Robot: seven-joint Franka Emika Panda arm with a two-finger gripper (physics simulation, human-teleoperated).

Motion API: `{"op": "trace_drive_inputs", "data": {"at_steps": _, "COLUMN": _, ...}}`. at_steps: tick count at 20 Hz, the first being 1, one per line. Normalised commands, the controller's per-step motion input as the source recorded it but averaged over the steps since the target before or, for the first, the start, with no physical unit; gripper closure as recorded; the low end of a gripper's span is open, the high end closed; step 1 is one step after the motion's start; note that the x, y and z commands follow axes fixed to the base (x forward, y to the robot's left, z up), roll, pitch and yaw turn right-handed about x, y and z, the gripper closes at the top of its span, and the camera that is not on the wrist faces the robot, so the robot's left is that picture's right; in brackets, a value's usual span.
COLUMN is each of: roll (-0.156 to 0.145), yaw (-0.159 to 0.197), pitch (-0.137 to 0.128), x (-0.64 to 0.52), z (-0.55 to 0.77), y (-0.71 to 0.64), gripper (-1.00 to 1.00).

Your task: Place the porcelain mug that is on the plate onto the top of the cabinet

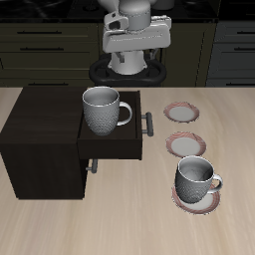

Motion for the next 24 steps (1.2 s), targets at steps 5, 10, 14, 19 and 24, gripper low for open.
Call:
{"op": "trace_drive_inputs", "data": {"at_steps": 5, "roll": -0.014, "yaw": -0.028, "pitch": 0.000, "x": -0.04, "z": -0.06, "y": 0.31, "gripper": -1.00}}
{"op": "trace_drive_inputs", "data": {"at_steps": 10, "roll": -0.013, "yaw": -0.028, "pitch": -0.008, "x": -0.03, "z": -0.11, "y": 0.59, "gripper": -1.00}}
{"op": "trace_drive_inputs", "data": {"at_steps": 14, "roll": 0.052, "yaw": 0.005, "pitch": 0.020, "x": -0.01, "z": -0.11, "y": 0.64, "gripper": -1.00}}
{"op": "trace_drive_inputs", "data": {"at_steps": 19, "roll": 0.001, "yaw": -0.005, "pitch": -0.014, "x": -0.05, "z": -0.03, "y": 0.60, "gripper": -1.00}}
{"op": "trace_drive_inputs", "data": {"at_steps": 24, "roll": 0.004, "yaw": -0.033, "pitch": -0.010, "x": -0.02, "z": 0.03, "y": 0.58, "gripper": -1.00}}
